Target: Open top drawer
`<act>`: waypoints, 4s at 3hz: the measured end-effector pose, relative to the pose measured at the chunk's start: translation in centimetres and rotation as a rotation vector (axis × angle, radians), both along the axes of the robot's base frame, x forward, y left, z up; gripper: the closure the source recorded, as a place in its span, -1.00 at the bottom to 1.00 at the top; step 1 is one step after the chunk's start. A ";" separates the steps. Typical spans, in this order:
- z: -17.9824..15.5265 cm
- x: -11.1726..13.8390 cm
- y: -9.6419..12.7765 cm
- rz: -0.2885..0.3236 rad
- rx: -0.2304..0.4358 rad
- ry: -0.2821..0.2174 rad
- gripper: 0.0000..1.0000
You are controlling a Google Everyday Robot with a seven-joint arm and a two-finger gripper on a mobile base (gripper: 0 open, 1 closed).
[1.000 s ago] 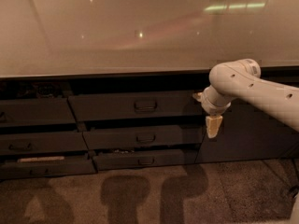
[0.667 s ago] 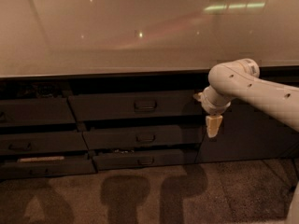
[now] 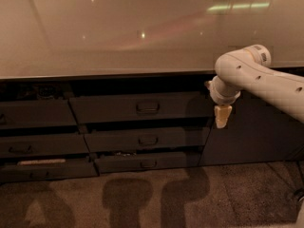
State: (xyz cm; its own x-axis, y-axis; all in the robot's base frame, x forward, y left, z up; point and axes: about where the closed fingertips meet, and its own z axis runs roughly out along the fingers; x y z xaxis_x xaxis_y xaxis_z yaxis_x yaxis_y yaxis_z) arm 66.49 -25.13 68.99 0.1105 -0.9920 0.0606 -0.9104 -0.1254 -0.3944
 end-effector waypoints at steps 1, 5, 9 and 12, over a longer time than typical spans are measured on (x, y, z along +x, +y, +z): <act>0.0 0.0 0.0 -0.001 0.000 0.001 -1.00; -5.8 2.2 -1.1 -0.006 0.016 0.128 -1.00; -5.3 2.7 -0.6 0.100 0.099 0.125 -0.66; -5.3 2.7 -0.6 0.100 0.099 0.125 0.74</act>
Offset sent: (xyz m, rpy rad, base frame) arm 0.0038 -0.0010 -0.0111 -0.0090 0.0326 -0.0040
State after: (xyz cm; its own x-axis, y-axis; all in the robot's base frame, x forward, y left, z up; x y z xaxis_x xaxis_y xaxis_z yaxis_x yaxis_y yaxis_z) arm 69.22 -25.69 63.72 0.2092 -0.9762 -0.0569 -0.9381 -0.1839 -0.2935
